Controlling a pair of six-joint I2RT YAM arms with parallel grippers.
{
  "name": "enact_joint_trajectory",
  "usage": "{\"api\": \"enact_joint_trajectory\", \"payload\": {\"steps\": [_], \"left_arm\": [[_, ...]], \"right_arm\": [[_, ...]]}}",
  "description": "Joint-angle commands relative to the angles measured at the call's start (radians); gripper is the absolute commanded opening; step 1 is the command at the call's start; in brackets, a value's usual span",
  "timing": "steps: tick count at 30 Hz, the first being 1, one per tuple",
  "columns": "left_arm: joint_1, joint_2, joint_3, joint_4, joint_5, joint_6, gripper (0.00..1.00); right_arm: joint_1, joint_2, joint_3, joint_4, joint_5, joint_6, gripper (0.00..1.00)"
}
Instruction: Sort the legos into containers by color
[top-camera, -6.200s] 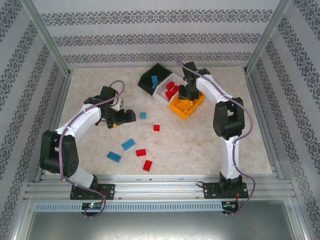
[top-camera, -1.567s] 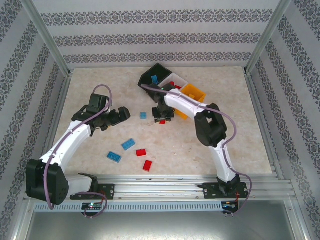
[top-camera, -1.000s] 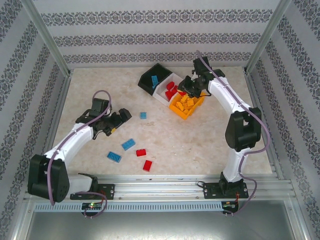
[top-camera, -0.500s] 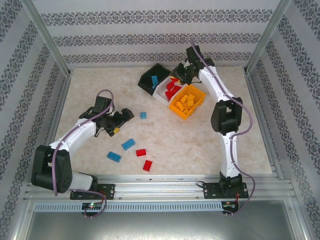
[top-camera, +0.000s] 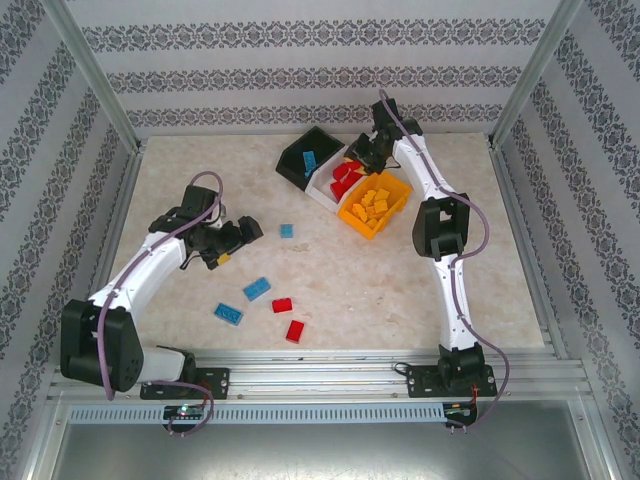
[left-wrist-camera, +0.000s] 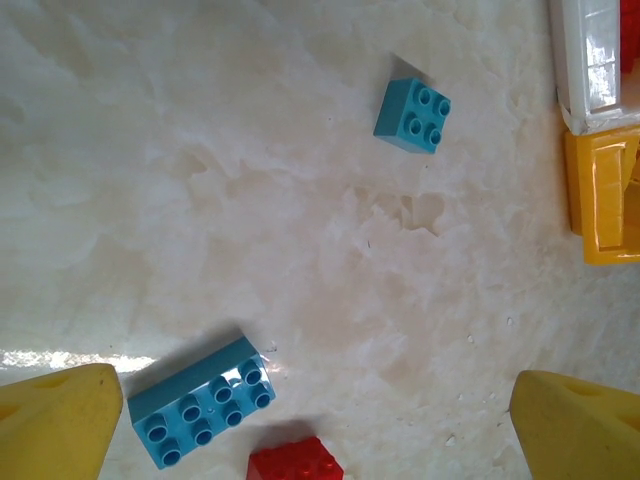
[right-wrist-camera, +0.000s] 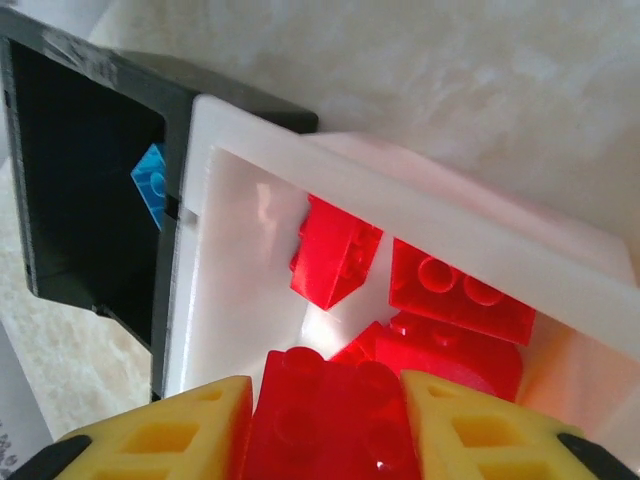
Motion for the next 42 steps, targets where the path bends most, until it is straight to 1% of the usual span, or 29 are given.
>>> {"api": "enact_joint_trajectory", "payload": {"steps": [1, 3, 4, 9, 11, 14, 17, 20, 23, 25, 28, 31, 36, 39, 42], "left_arm": [[0.012, 0.034, 0.050, -0.081, -0.011, 0.070, 1.00], [0.012, 0.056, 0.072, -0.103, -0.010, 0.090, 1.00], [0.012, 0.069, 0.088, -0.119, -0.010, 0.106, 1.00], [0.004, 0.111, 0.149, -0.188, -0.012, 0.182, 1.00], [-0.016, 0.117, 0.172, -0.219, -0.018, 0.222, 1.00], [-0.072, 0.130, 0.209, -0.308, -0.049, 0.290, 0.99], [-0.136, 0.132, 0.193, -0.369, -0.091, 0.332, 0.99], [-0.183, 0.104, 0.139, -0.341, -0.113, 0.312, 0.98], [-0.197, 0.094, 0.109, -0.280, -0.115, 0.253, 0.96], [-0.201, 0.113, 0.118, -0.231, -0.121, 0.222, 0.95], [-0.205, 0.196, 0.177, -0.188, -0.134, 0.216, 0.93], [-0.205, 0.314, 0.274, -0.197, -0.152, 0.236, 0.90], [-0.206, 0.494, 0.453, -0.226, -0.156, 0.284, 0.88], [-0.208, 0.589, 0.555, -0.242, -0.159, 0.294, 0.86], [-0.208, 0.667, 0.631, -0.267, -0.185, 0.296, 0.84]], "right_arm": [[-0.004, 0.029, 0.043, -0.003, 0.002, 0.007, 0.47], [-0.006, 0.031, 0.048, -0.005, -0.001, 0.005, 0.56], [-0.008, 0.028, 0.049, -0.005, -0.001, 0.004, 0.58], [-0.015, 0.006, 0.047, -0.021, -0.002, -0.014, 0.60], [-0.016, -0.012, 0.045, -0.033, -0.003, -0.027, 0.60], [-0.013, -0.062, 0.013, -0.040, -0.006, -0.055, 0.61], [0.001, -0.145, -0.077, -0.016, -0.008, -0.092, 0.61], [0.028, -0.232, -0.184, 0.003, -0.010, -0.146, 0.62], [0.063, -0.307, -0.271, -0.001, 0.000, -0.207, 0.63], [0.092, -0.360, -0.340, -0.005, 0.008, -0.243, 0.63], [0.134, -0.449, -0.472, 0.018, 0.002, -0.274, 0.63], [0.154, -0.558, -0.619, 0.057, 0.024, -0.278, 0.62], [0.129, -0.757, -0.904, 0.179, 0.022, -0.214, 0.61], [0.111, -0.824, -0.995, 0.178, 0.023, -0.216, 0.60], [0.095, -0.865, -1.054, 0.169, 0.023, -0.223, 0.59]]}}
